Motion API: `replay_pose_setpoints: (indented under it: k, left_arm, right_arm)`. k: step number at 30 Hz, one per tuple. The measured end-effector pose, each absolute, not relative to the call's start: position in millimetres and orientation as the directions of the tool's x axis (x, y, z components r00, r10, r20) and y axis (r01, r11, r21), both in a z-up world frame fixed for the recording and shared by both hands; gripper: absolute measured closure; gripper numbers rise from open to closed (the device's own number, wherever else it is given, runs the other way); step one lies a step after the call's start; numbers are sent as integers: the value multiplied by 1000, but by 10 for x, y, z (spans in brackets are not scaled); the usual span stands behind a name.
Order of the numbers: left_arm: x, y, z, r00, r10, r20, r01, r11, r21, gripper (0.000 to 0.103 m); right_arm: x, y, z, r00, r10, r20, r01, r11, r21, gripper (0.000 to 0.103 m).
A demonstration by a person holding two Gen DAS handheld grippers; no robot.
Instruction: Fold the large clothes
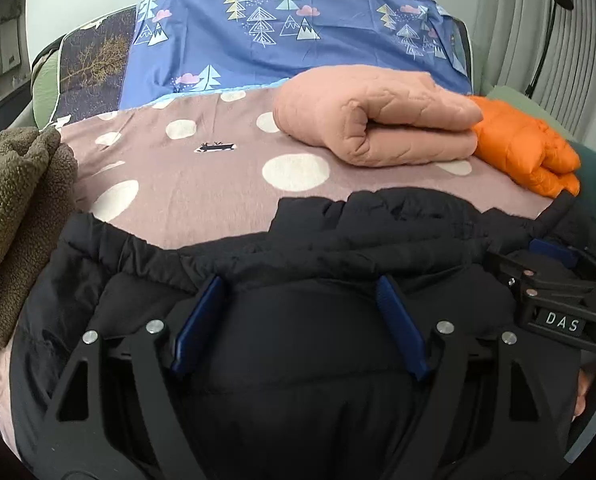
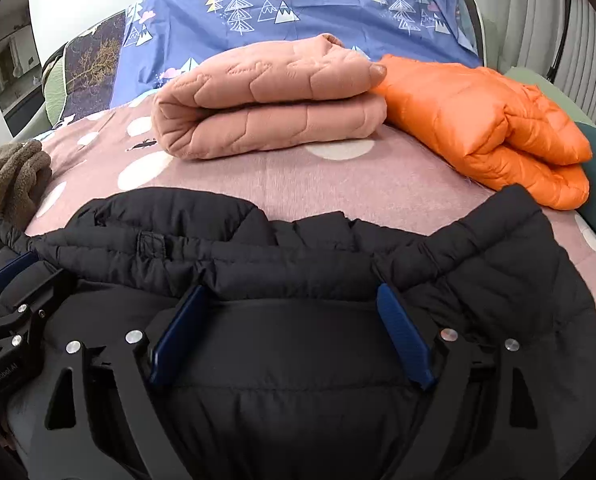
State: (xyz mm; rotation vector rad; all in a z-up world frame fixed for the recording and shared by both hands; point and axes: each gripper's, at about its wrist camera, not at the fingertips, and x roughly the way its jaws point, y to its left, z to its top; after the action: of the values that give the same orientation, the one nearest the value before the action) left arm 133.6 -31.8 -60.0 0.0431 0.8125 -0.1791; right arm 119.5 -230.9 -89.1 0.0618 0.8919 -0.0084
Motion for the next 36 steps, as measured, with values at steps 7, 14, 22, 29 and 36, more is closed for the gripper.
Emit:
replay_pose_setpoints:
  k: [7, 14, 22, 29, 36]
  left_arm:
    - [1419, -323, -735, 649, -157, -744, 176, 983, -54, 22]
    - [1435, -357, -795, 640, -140, -756, 173, 984, -35, 22]
    - [1134, -388, -465, 665, -97, -741, 159, 987, 13, 26]
    - [902, -206, -576, 626, -114, -771, 129, 991, -41, 20]
    - [915, -273, -710, 649, -80, -757, 140, 990, 15, 20]
  right_arm:
    - [1248, -2295, -1022, 631, 11, -776, 39, 998, 46, 16]
    - [1270, -2253, -1051, 636, -19, -771, 41, 999, 10, 16]
    - [1008, -2232, -695, 638, -28, -770, 55, 998, 9, 16]
    - [656, -2061, -910, 663, -6, -748, 8, 1000, -1, 15]
    - [693, -2048, -944, 657, -23, -754, 13, 1000, -20, 16]
